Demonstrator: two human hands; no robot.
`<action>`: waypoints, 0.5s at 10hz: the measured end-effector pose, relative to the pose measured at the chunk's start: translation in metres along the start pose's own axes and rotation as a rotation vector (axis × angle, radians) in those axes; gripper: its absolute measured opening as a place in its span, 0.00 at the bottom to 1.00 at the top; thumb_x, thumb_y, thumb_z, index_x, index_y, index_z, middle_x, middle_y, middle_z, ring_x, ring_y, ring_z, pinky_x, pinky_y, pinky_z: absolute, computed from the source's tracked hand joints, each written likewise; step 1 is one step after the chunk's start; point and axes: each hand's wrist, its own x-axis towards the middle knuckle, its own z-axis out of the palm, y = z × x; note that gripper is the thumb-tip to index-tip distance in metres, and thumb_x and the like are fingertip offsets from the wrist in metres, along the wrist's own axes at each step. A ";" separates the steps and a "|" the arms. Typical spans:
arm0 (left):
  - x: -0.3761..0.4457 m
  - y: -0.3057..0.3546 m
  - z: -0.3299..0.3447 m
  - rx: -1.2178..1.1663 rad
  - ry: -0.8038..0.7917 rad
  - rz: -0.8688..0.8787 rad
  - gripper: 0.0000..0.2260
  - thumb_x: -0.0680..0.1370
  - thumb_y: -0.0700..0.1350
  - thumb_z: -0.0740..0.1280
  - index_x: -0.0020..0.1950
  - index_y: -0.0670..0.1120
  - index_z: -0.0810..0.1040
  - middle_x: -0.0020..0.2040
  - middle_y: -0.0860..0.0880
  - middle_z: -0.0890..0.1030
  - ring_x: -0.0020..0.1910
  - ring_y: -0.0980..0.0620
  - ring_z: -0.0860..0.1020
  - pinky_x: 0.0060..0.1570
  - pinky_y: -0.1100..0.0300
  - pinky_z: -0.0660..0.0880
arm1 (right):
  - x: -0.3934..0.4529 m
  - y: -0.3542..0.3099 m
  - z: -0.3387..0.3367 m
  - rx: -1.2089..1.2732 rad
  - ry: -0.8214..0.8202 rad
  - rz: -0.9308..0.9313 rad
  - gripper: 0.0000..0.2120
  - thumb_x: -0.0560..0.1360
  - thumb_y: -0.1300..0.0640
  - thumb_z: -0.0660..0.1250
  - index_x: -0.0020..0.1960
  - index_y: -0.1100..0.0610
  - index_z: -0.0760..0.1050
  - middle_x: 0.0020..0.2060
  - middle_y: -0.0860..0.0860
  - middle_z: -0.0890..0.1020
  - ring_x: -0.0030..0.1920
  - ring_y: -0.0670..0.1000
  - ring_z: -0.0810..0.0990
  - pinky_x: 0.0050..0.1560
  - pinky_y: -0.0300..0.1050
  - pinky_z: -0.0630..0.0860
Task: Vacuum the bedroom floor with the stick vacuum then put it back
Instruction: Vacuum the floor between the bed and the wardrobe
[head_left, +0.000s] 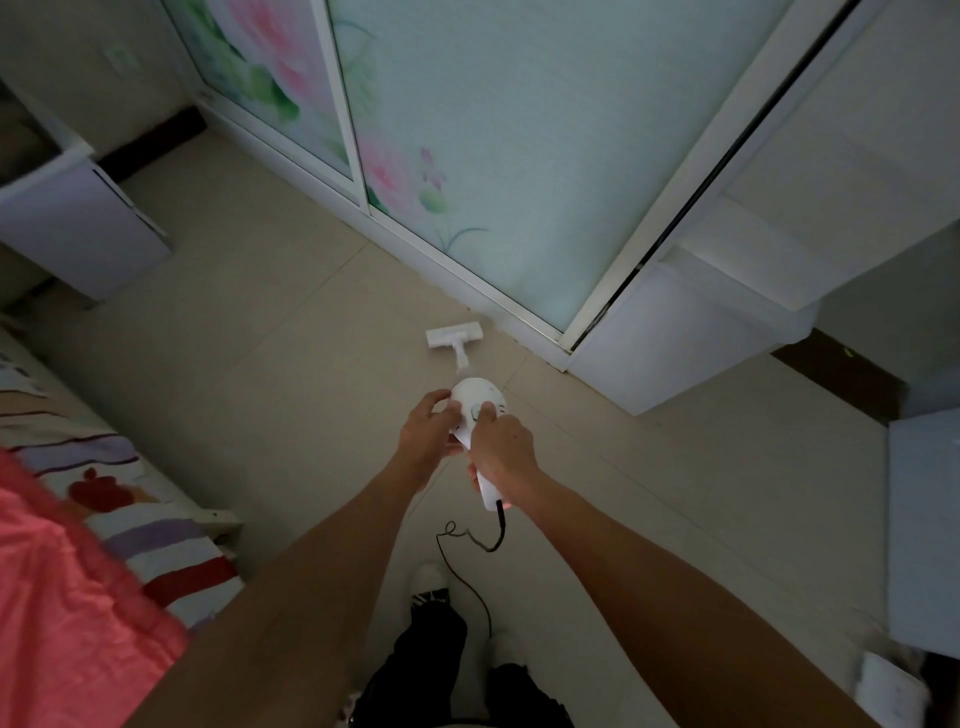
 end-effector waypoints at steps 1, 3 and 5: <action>0.005 0.003 -0.001 0.002 0.001 -0.007 0.18 0.81 0.47 0.62 0.71 0.48 0.72 0.62 0.40 0.79 0.56 0.41 0.82 0.45 0.53 0.82 | 0.005 -0.003 -0.004 0.040 -0.085 0.007 0.27 0.81 0.54 0.59 0.73 0.68 0.60 0.53 0.62 0.78 0.49 0.57 0.81 0.44 0.41 0.82; 0.020 0.012 -0.004 0.027 -0.031 -0.041 0.20 0.82 0.48 0.60 0.74 0.48 0.70 0.66 0.41 0.77 0.57 0.41 0.82 0.43 0.55 0.82 | 0.022 -0.011 0.005 0.094 -0.065 0.065 0.31 0.80 0.55 0.62 0.76 0.66 0.54 0.60 0.65 0.75 0.57 0.61 0.79 0.53 0.46 0.80; 0.028 0.018 0.000 0.031 -0.034 -0.080 0.19 0.83 0.48 0.59 0.75 0.48 0.69 0.66 0.42 0.77 0.57 0.40 0.81 0.42 0.54 0.81 | 0.036 -0.014 0.004 0.400 -0.069 0.225 0.24 0.82 0.48 0.51 0.64 0.66 0.71 0.59 0.65 0.79 0.34 0.50 0.72 0.32 0.44 0.70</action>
